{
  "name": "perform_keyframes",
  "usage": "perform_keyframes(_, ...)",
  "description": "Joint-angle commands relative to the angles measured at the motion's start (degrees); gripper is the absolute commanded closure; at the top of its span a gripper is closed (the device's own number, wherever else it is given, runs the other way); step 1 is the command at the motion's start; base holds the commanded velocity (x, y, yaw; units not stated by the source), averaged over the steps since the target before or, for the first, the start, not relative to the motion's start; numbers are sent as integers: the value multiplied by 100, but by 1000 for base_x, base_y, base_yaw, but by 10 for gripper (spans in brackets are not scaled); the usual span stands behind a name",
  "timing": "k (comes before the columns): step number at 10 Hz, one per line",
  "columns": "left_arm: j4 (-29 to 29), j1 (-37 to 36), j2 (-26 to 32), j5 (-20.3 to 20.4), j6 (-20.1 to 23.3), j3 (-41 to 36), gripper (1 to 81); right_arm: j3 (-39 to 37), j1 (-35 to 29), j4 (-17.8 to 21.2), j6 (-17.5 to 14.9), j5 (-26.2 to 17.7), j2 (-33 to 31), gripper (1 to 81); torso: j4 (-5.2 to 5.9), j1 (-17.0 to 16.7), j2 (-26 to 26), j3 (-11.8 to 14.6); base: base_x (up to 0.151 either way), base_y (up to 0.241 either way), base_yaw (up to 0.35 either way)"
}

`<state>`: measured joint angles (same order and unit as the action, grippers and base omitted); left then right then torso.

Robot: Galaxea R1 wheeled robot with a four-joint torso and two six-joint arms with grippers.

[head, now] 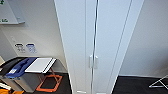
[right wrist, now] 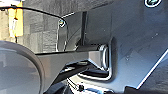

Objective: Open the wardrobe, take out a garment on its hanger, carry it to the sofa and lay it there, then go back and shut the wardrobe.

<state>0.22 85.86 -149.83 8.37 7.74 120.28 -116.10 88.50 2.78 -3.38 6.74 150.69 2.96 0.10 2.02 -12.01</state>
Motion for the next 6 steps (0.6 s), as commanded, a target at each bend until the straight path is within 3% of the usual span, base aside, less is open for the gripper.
perform_keyframes(1, 22, -29, 146, -380, 52, -101, 10, 177, -47, 38, -5, -375, -133, 10, 0, 0, 0, 0, 113, 0, 0)
perform_keyframes(6, 22, -20, 137, -380, 52, -93, 10, 238, -47, 21, -22, -367, -133, 10, 0, -5, 0, 2, 113, 0, 0)
